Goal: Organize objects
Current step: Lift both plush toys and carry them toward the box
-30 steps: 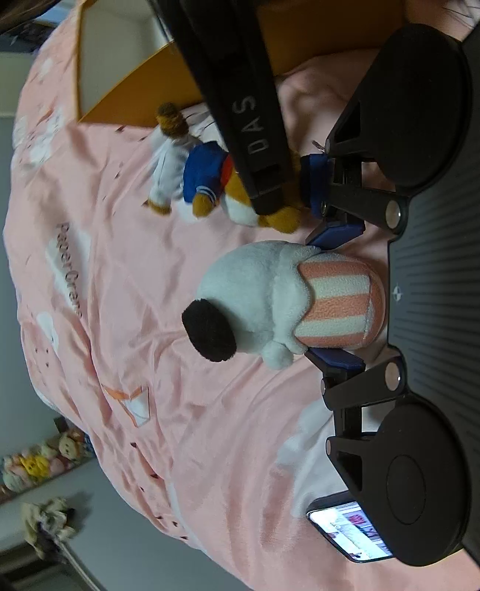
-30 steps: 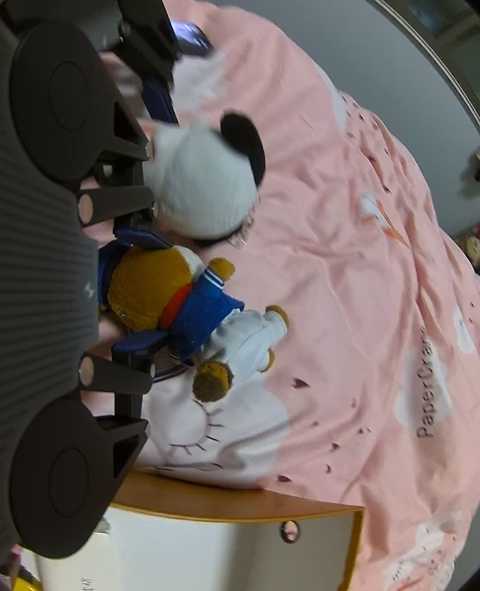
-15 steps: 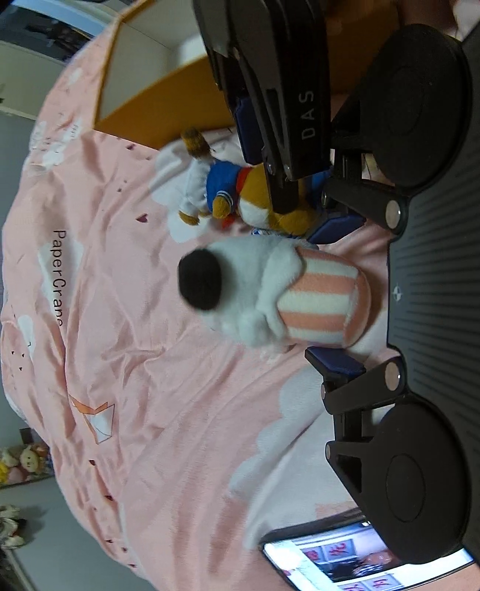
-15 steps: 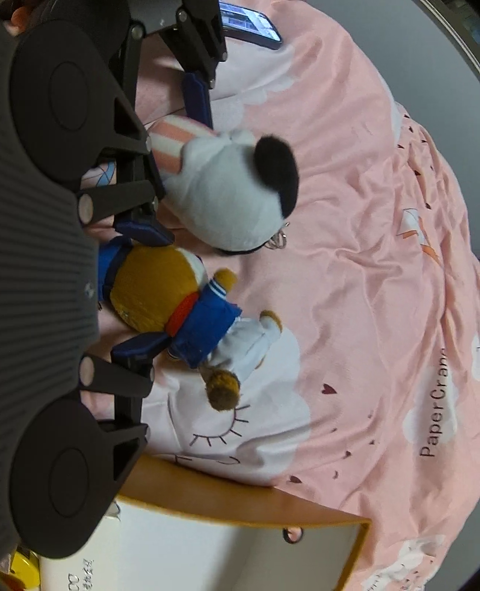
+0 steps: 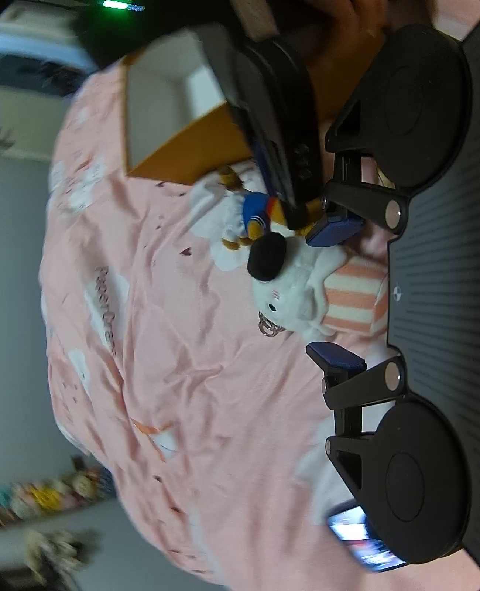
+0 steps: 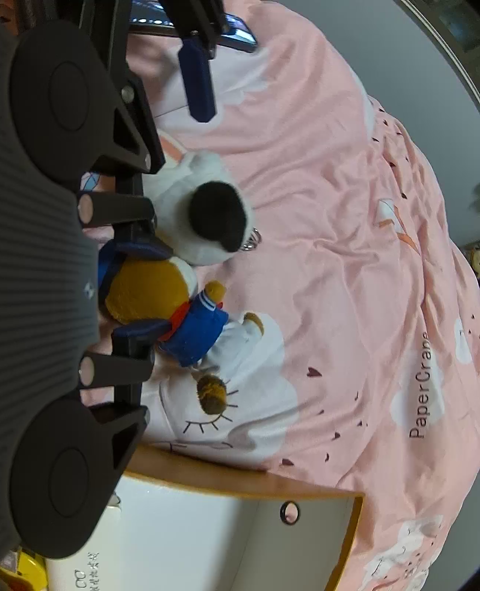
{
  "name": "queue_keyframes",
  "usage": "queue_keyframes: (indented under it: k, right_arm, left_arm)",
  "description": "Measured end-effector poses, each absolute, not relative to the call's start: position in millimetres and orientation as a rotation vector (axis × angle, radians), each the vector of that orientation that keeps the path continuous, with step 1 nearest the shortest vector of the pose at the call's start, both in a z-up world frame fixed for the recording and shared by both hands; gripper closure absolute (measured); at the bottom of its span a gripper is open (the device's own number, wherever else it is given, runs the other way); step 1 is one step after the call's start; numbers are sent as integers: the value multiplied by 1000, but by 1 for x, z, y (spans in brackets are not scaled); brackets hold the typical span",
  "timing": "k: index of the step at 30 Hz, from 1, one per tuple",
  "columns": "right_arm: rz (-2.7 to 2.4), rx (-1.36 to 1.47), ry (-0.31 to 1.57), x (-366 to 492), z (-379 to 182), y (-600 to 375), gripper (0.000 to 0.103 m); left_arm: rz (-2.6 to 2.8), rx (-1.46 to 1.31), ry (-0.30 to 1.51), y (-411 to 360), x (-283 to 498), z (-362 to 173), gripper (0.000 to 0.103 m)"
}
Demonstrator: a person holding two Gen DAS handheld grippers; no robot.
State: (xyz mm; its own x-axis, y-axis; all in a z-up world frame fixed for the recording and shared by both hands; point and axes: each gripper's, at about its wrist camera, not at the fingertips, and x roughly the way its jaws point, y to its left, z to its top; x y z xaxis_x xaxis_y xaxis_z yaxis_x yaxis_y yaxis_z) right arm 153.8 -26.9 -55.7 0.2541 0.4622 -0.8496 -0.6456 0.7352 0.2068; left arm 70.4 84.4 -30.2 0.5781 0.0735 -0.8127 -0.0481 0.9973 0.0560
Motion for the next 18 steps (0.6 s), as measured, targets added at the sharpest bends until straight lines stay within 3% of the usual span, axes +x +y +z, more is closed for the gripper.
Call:
queue_keyframes:
  k: [10,18]
  right_arm:
    - [747,-208,1048,150,-48,-31,64]
    - [753,-222,998,144,-45,-30,51]
  left_arm:
    - [48,158,1002,69,93,-58,36]
    - [105,-67,972,99,83,-56,45]
